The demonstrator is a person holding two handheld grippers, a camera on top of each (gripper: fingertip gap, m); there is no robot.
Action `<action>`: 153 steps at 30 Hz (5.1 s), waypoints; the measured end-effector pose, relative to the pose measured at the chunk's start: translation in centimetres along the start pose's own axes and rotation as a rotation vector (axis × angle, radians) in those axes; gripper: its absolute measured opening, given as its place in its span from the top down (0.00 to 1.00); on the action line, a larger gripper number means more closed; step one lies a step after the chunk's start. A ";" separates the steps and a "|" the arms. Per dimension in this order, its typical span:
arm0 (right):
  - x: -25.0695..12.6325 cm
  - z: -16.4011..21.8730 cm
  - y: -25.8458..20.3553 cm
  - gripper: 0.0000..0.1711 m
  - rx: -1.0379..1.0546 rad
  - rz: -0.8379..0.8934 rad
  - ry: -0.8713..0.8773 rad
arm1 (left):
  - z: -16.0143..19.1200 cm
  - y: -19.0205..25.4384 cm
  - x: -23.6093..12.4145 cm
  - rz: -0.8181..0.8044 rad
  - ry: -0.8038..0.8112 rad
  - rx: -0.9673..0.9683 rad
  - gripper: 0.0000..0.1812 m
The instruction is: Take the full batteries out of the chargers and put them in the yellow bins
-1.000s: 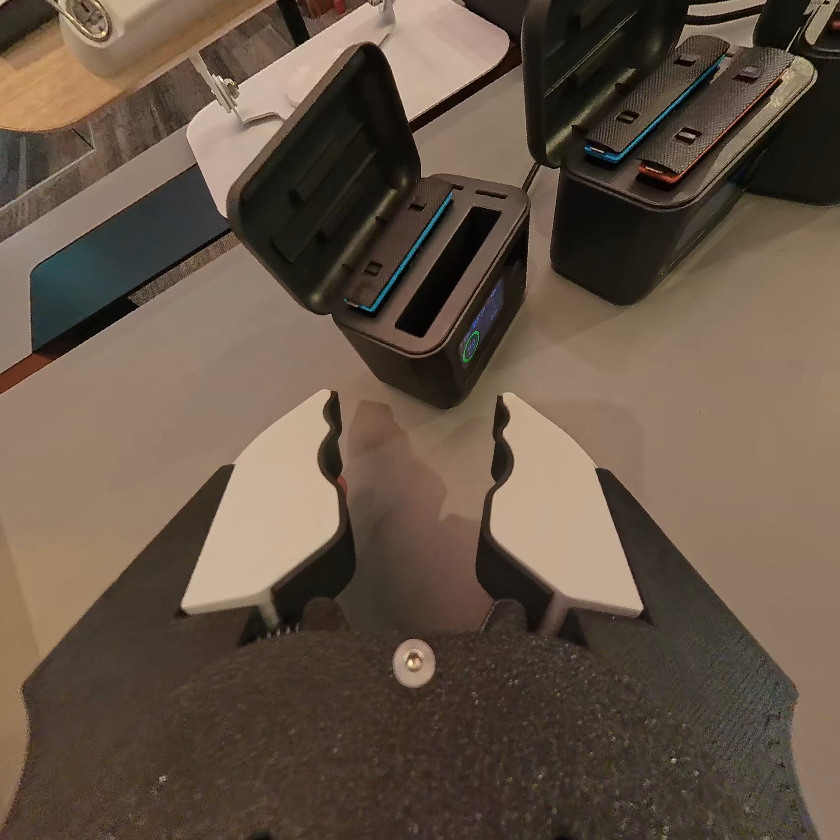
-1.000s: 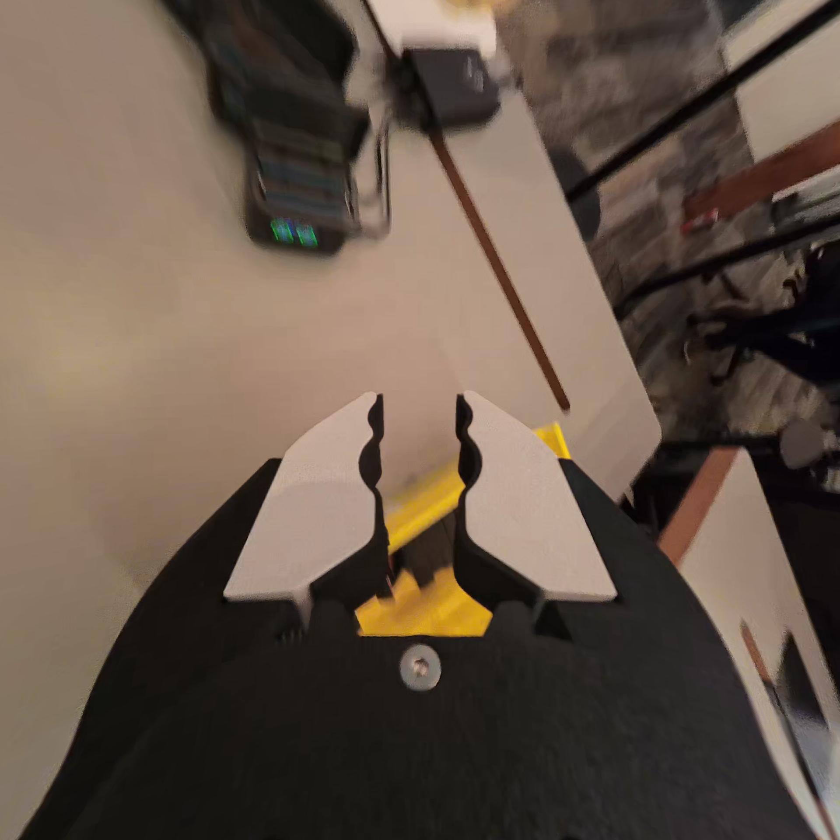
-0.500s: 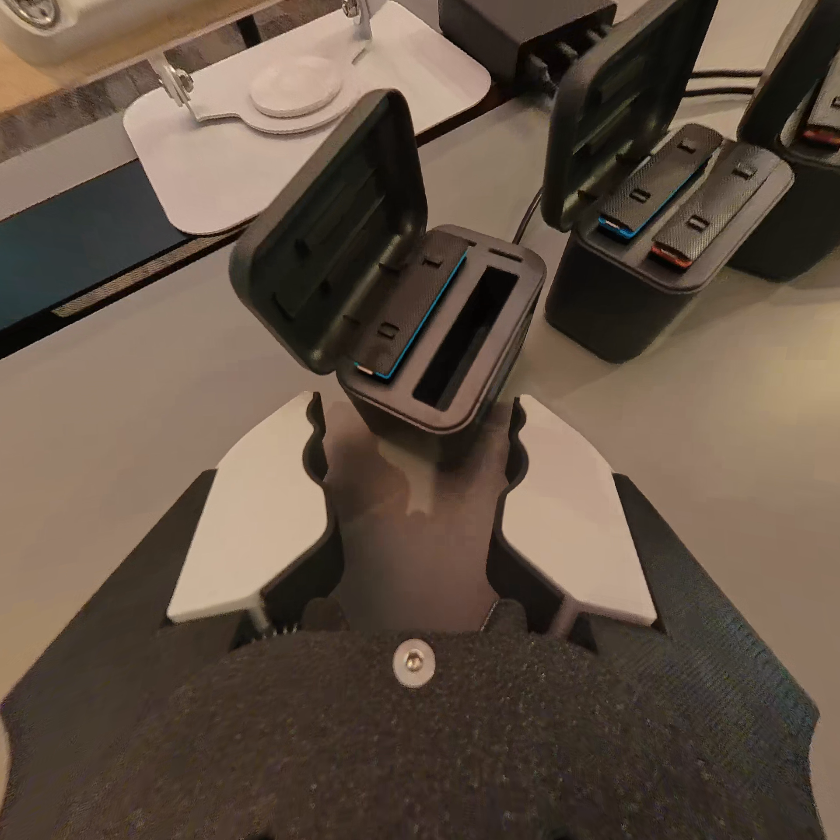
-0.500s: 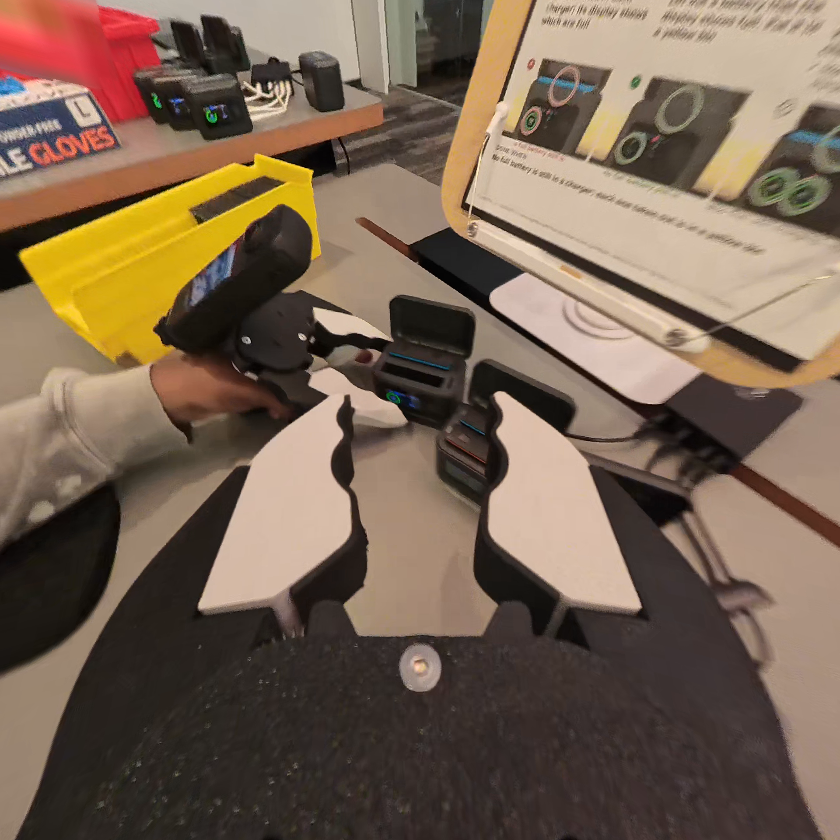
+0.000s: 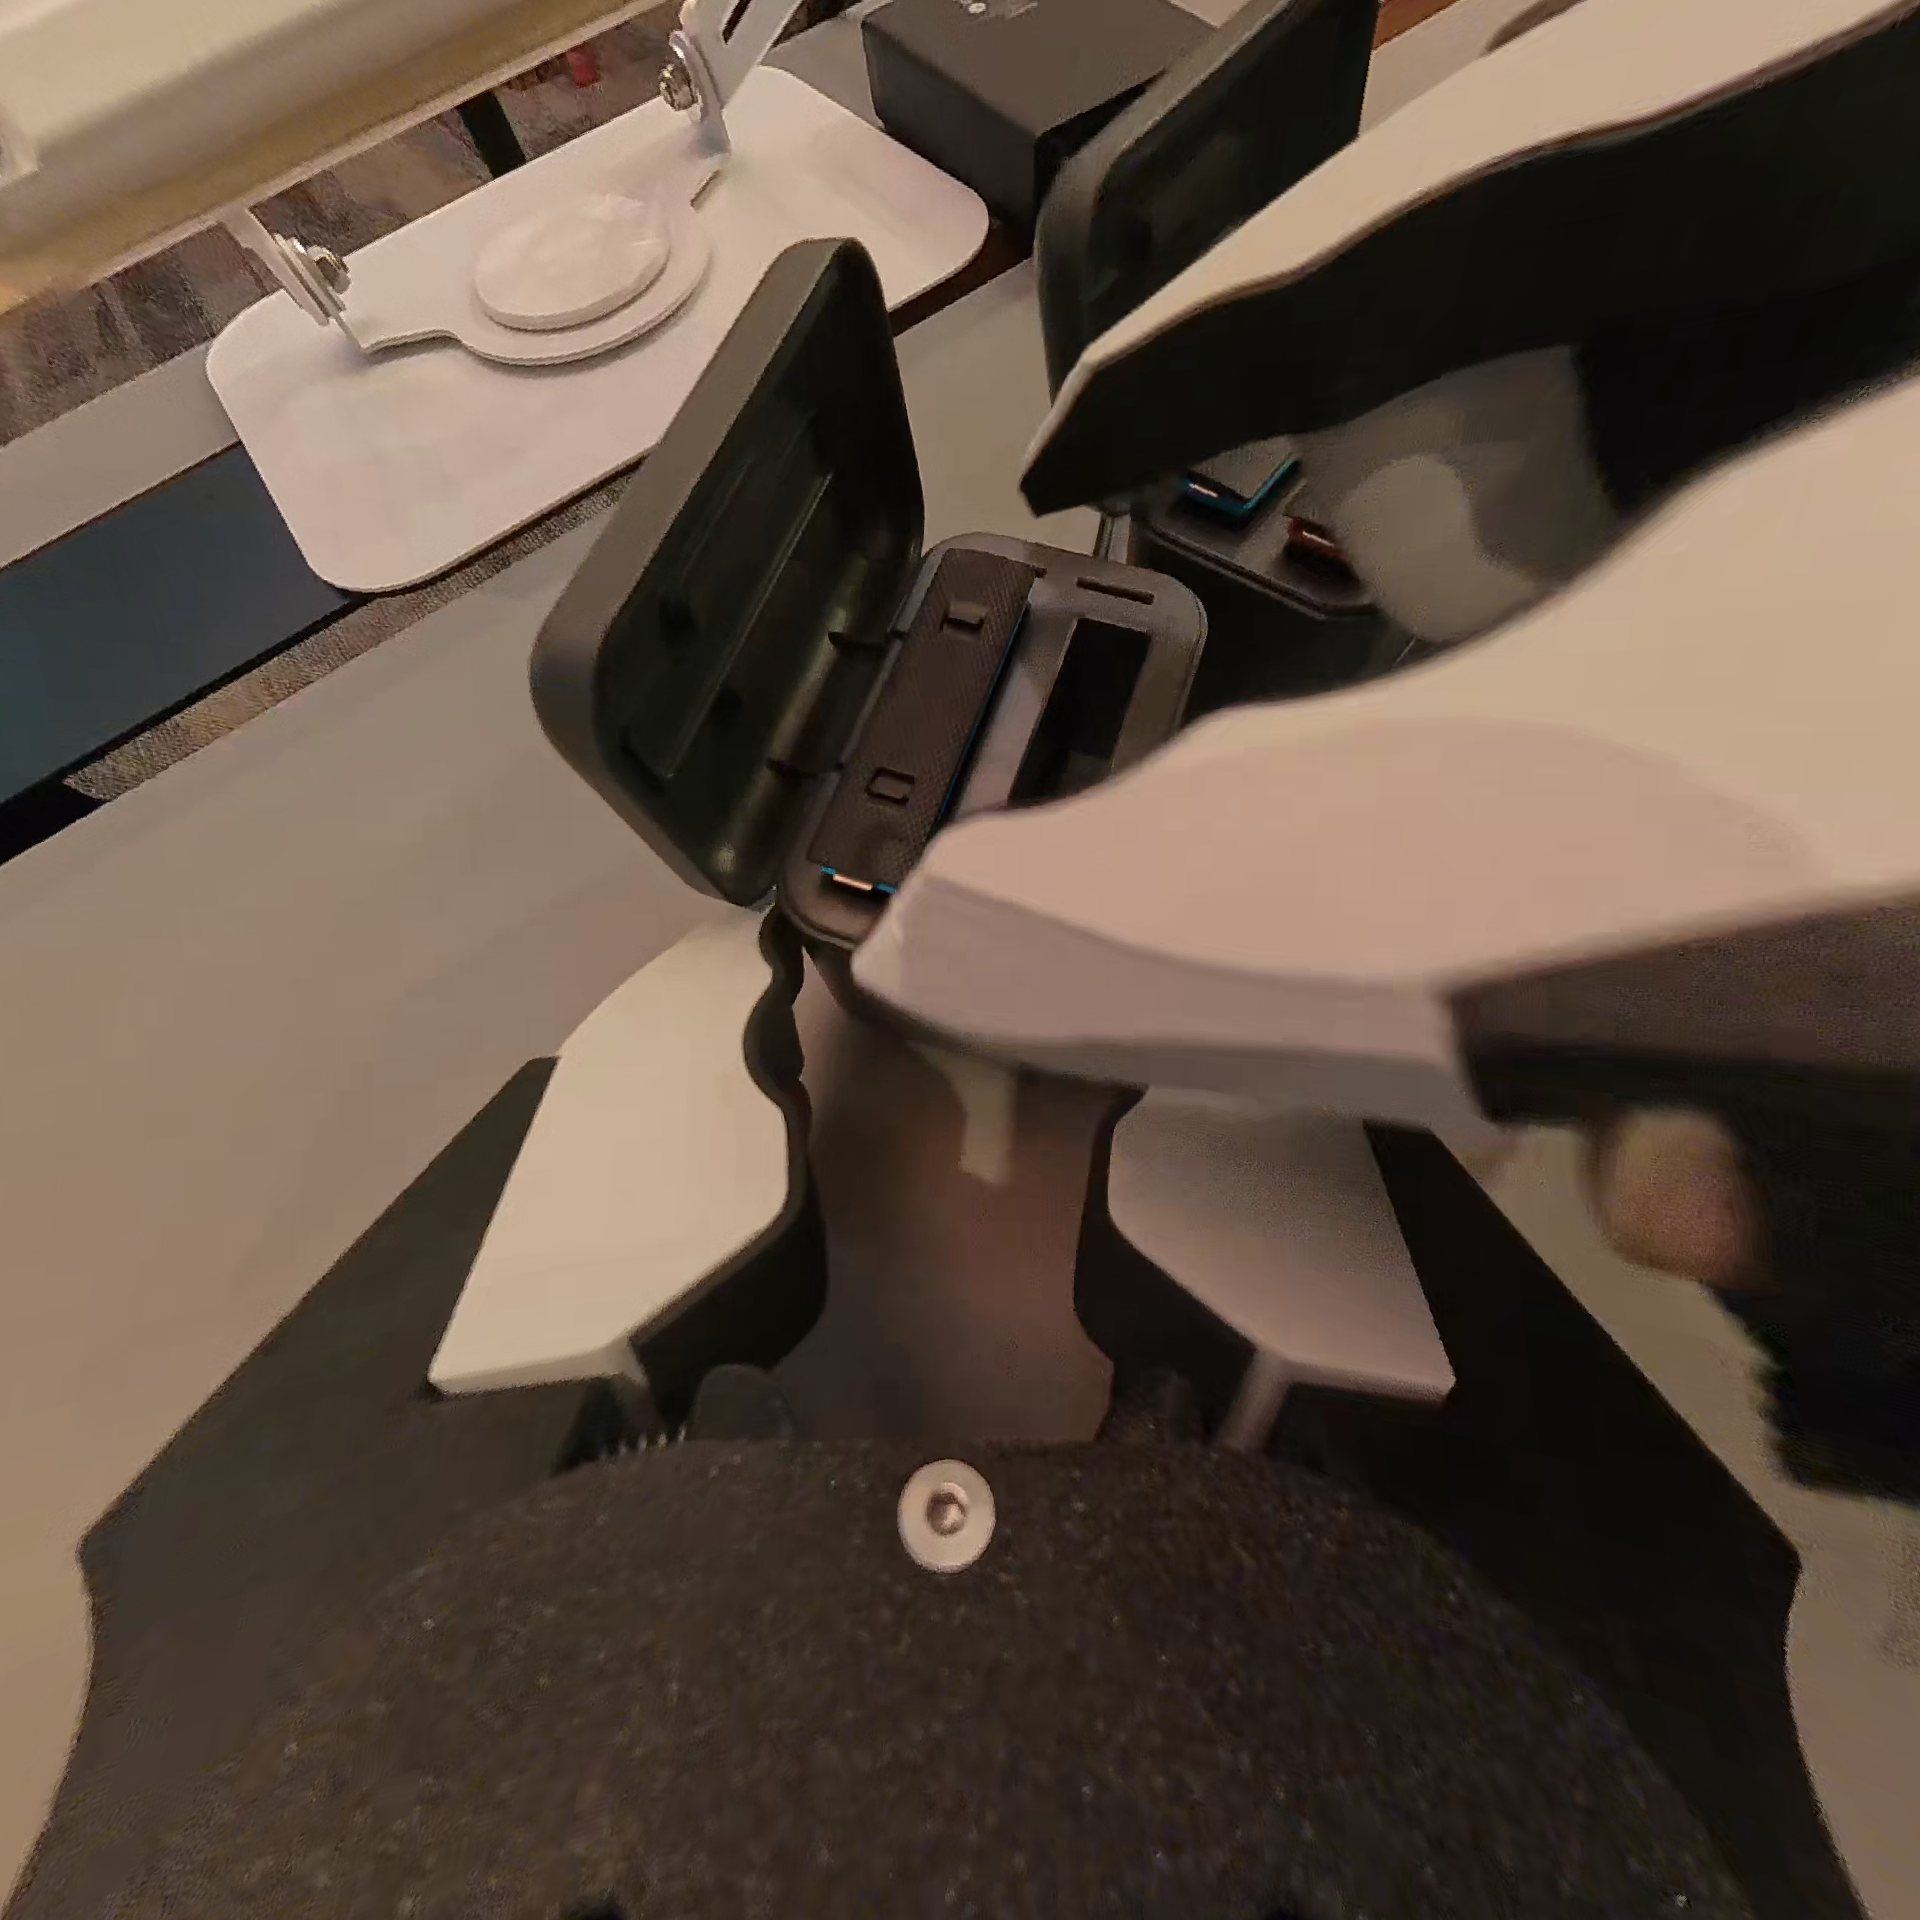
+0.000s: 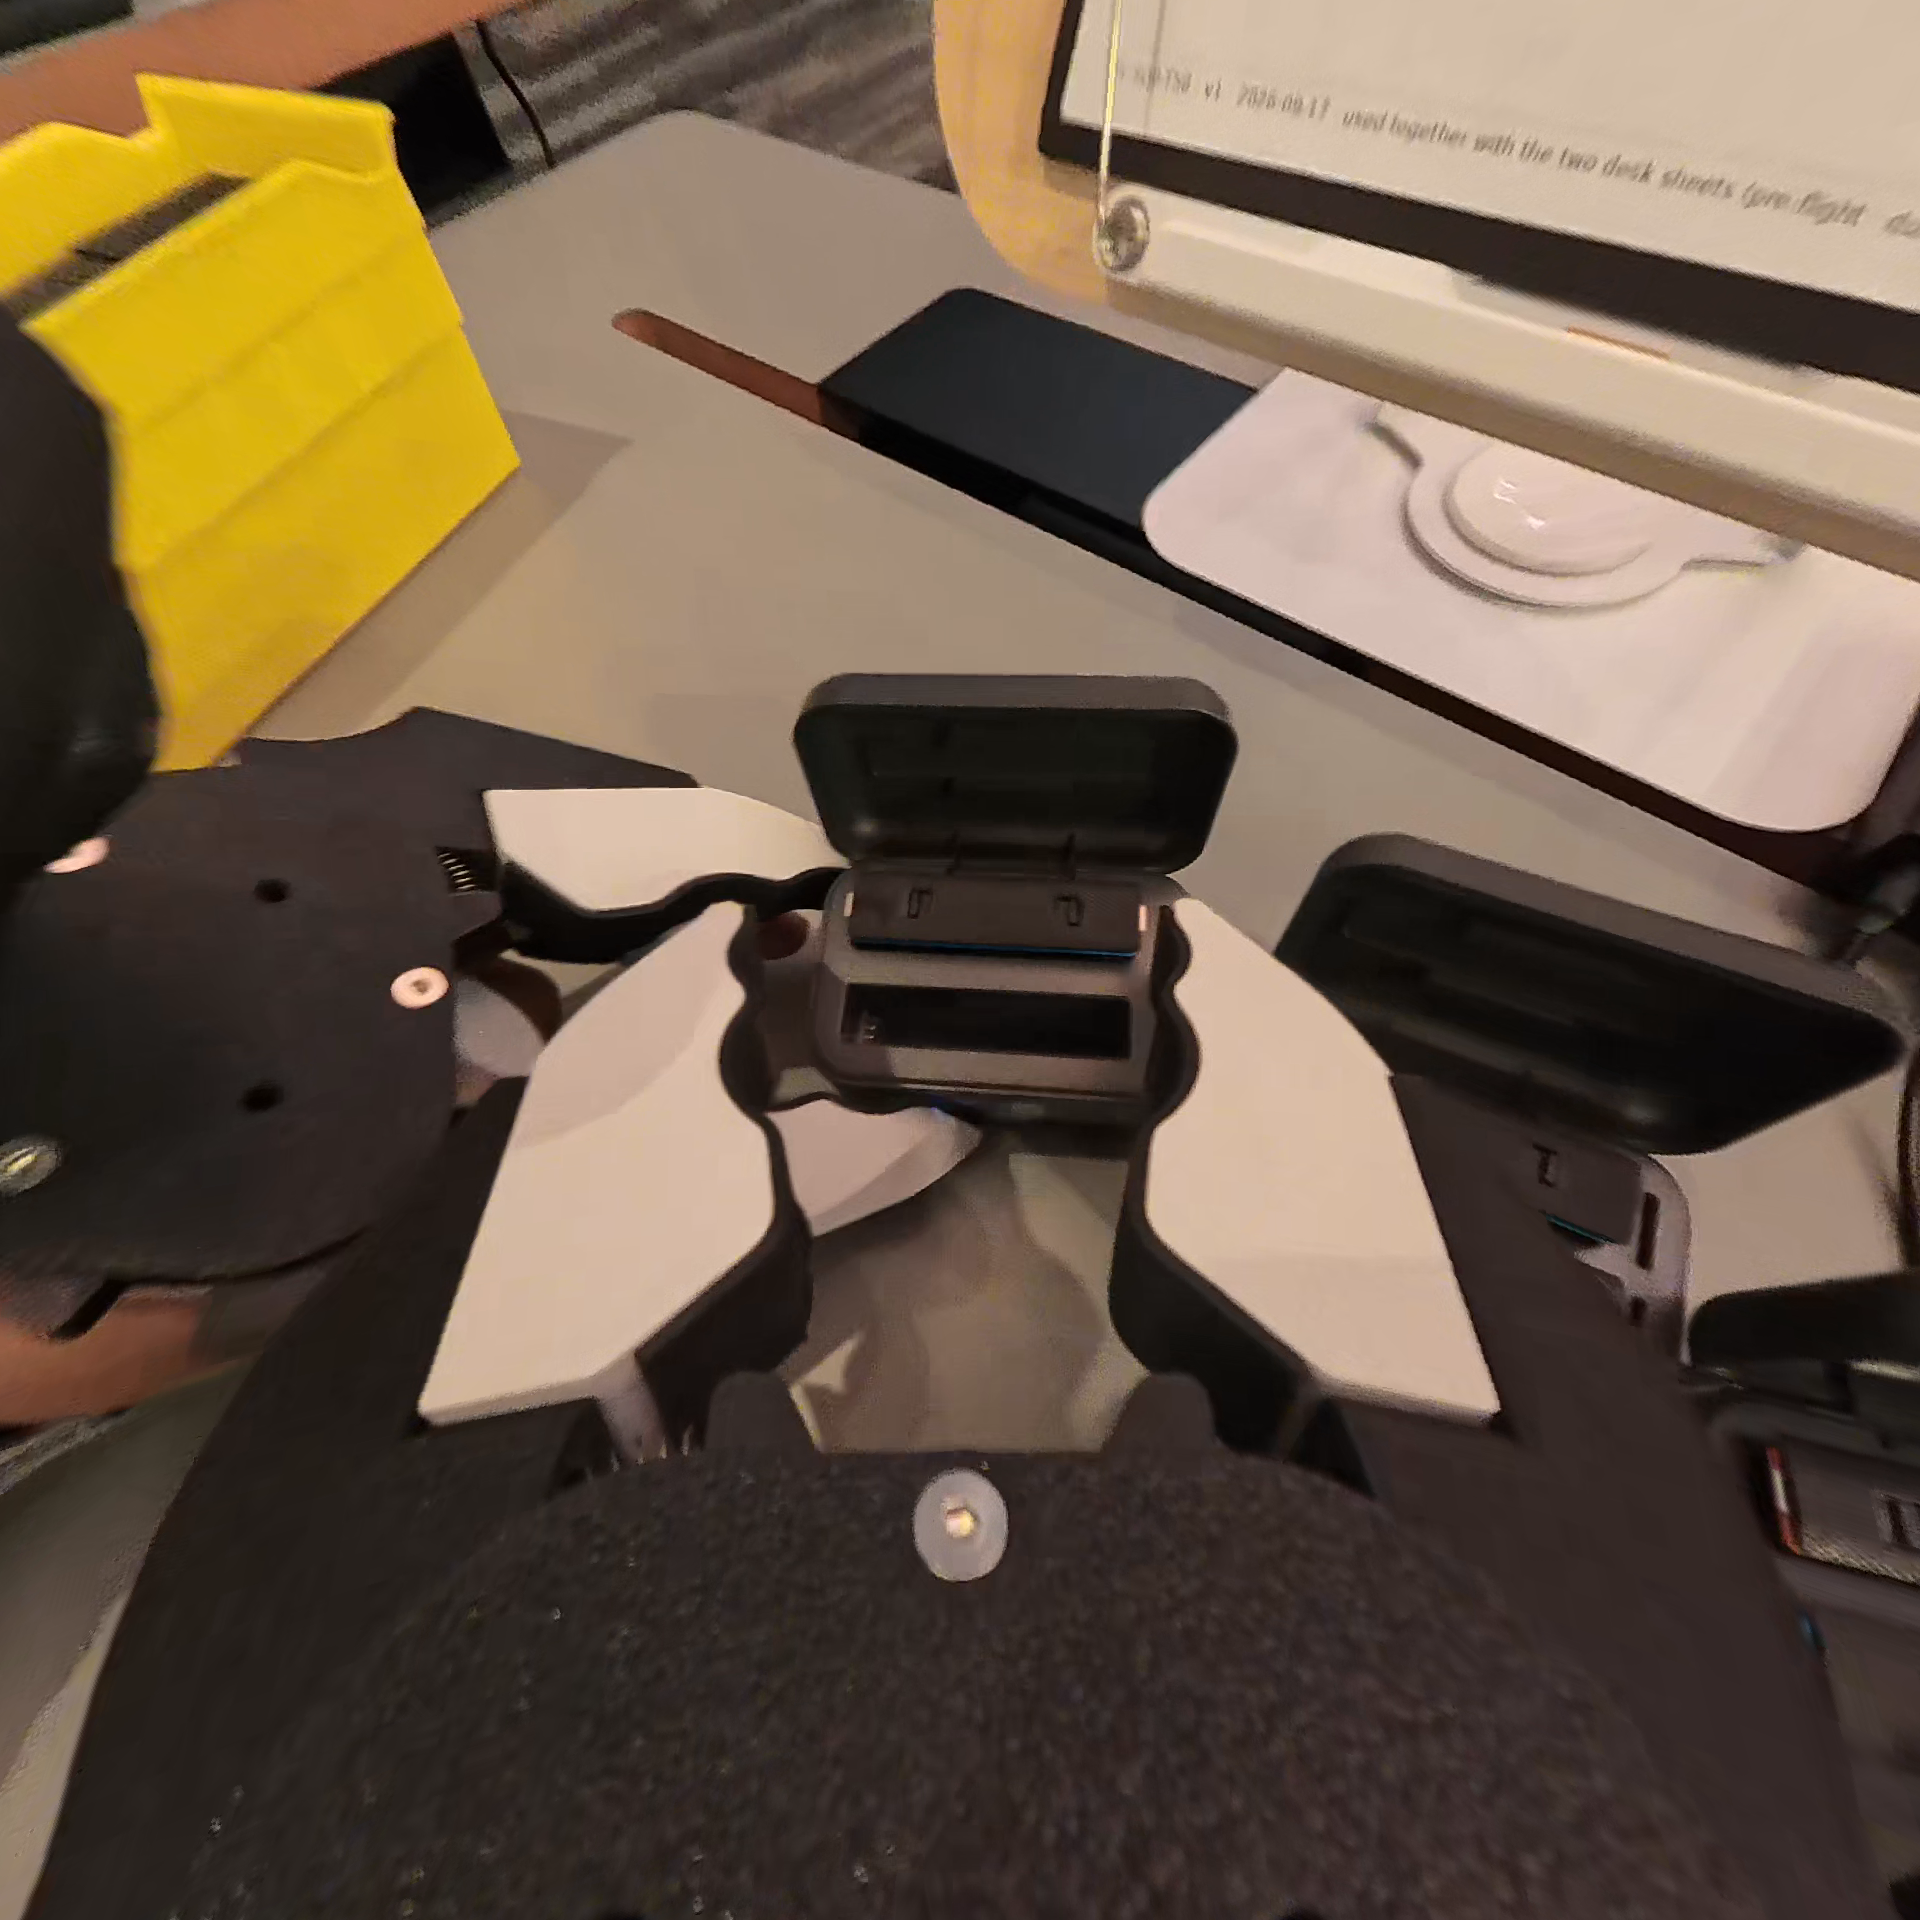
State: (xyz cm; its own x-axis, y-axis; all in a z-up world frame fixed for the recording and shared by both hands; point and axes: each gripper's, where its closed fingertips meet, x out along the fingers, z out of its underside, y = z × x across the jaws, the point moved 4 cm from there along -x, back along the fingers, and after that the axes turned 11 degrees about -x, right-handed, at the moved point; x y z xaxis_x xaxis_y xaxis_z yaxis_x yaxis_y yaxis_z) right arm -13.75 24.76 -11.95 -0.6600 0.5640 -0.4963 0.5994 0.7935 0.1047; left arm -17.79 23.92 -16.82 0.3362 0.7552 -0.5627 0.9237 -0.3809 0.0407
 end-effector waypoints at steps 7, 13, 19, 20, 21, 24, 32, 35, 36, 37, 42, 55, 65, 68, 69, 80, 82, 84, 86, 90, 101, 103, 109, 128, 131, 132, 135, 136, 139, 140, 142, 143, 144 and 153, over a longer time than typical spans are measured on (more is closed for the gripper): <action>0.6 0.4 0.2 0.64 -0.003 0.008 -0.051 | 0.2 0.3 -0.2 -0.008 -0.001 0.001 0.69; 1.0 0.7 0.2 0.66 -0.056 0.030 -0.157 | 0.3 0.3 -0.3 -0.007 -0.005 -0.006 0.69; 1.5 0.4 0.3 0.67 -0.076 -0.014 -0.227 | 0.4 0.2 -0.3 0.013 -0.019 -0.044 0.69; 1.5 0.4 0.4 0.67 -0.081 -0.016 -0.224 | 0.4 0.2 -0.3 0.016 -0.021 -0.053 0.70; 1.5 0.4 0.4 0.67 -0.086 -0.016 -0.215 | 0.4 0.2 -0.3 0.021 -0.024 -0.065 0.70; 1.6 0.4 0.4 0.68 -0.083 -0.014 -0.180 | 0.4 0.1 -0.3 0.023 -0.033 -0.088 0.70; -0.7 -3.1 1.7 0.67 0.030 -0.047 0.019 | 0.4 -0.2 -0.3 0.034 -0.035 -0.073 0.70; -2.4 -5.1 2.3 0.67 -0.010 -0.053 0.044 | 0.4 -0.2 -0.3 0.043 -0.031 -0.064 0.70; -3.0 -5.6 2.4 0.67 -0.002 -0.065 0.062 | 0.4 -0.2 -0.3 0.045 -0.030 -0.057 0.70; -3.6 -5.9 2.5 0.67 0.001 -0.074 0.078 | 0.4 -0.2 -0.3 0.048 -0.029 -0.047 0.69; -5.9 -5.8 2.9 0.67 -0.019 -0.073 0.109 | 0.5 -1.6 -0.6 0.003 -0.031 -0.033 0.70; -10.0 -3.1 5.6 0.67 -0.019 -0.028 0.124 | 0.4 -6.4 -2.2 -0.247 0.051 -0.143 0.80; -13.1 -1.4 5.2 0.67 0.035 -0.050 0.202 | -2.3 -1.2 -5.9 -0.073 0.213 0.061 0.81; -13.8 -0.3 4.4 0.67 0.037 -0.060 0.207 | -2.3 3.0 -6.9 0.038 0.248 0.145 0.81; -13.9 0.2 4.1 0.67 0.035 -0.064 0.201 | -2.1 4.4 -7.1 0.064 0.256 0.175 0.80; -15.1 4.8 -0.6 0.67 0.131 -0.140 0.212 | -0.3 13.1 -7.7 0.072 0.334 0.323 0.82; -15.2 5.1 -1.1 0.67 0.138 -0.138 0.211 | -0.3 13.1 -7.7 0.062 0.347 0.319 0.86; -15.3 5.4 -1.3 0.67 0.141 -0.128 0.219 | -0.2 13.2 -7.7 0.072 0.341 0.314 0.90; -15.3 5.5 -1.5 0.67 0.144 -0.128 0.223 | 0.0 13.4 -7.7 0.085 0.330 0.324 0.94; -15.2 5.7 -1.5 0.67 0.126 -0.145 0.211 | 0.3 13.5 -7.7 0.140 0.298 0.320 0.94; -17.8 5.9 -2.1 0.68 -0.491 -0.430 0.084 | 1.8 15.7 -8.7 0.517 0.216 0.283 0.94; -18.1 6.6 -2.1 0.69 -0.624 -0.466 0.000 | 2.2 16.3 -8.8 0.558 0.196 0.297 0.94; -18.7 7.7 -2.1 0.75 -0.817 -0.531 -0.133 | 2.7 17.1 -8.9 0.603 0.164 0.324 0.94; -26.7 3.5 9.3 0.92 -0.895 -0.245 -0.265 | 2.0 16.7 -8.6 0.573 0.217 0.251 0.74; -29.8 2.8 14.0 0.92 -0.893 -0.130 -0.355 | 1.7 16.2 -8.4 0.542 0.223 0.220 0.73; -30.8 2.8 15.4 0.92 -0.891 -0.096 -0.390 | 1.7 16.1 -8.3 0.536 0.223 0.210 0.74; -33.9 3.7 19.4 0.92 -0.866 -0.027 -0.497 | 1.6 15.8 -8.1 0.523 0.220 0.190 0.74; -34.8 4.3 20.6 0.92 -0.854 -0.013 -0.530 | 1.7 15.7 -8.0 0.518 0.217 0.189 0.75; -37.2 7.1 23.4 0.92 -0.799 -0.017 -0.634 | 1.9 15.7 -7.8 0.504 0.209 0.198 0.75; -37.7 8.3 24.0 0.92 -0.780 -0.030 -0.668 | 1.9 15.7 -7.7 0.500 0.205 0.202 0.76; -38.7 11.2 24.9 0.92 -0.743 -0.066 -0.745 | 2.1 15.8 -7.6 0.495 0.201 0.208 0.76; -39.0 12.7 25.1 0.92 -0.728 -0.087 -0.784 | 2.1 15.9 -7.5 0.495 0.199 0.210 0.76; -39.3 14.2 25.2 0.92 -0.714 -0.109 -0.818 | 2.2 15.9 -7.4 0.492 0.196 0.213 0.76; -39.1 23.7 23.3 0.92 -0.669 -0.279 -0.931 | 2.6 15.7 -6.7 0.456 0.167 0.233 0.78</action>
State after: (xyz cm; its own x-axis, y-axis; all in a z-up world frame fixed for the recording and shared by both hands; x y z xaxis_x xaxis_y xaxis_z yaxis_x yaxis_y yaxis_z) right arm 36.75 15.75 -10.54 0.0197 0.1878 -0.9820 -0.0525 0.9811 0.1865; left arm -5.99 11.44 -14.58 0.7357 0.5527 -0.3915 0.6183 -0.7840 0.0553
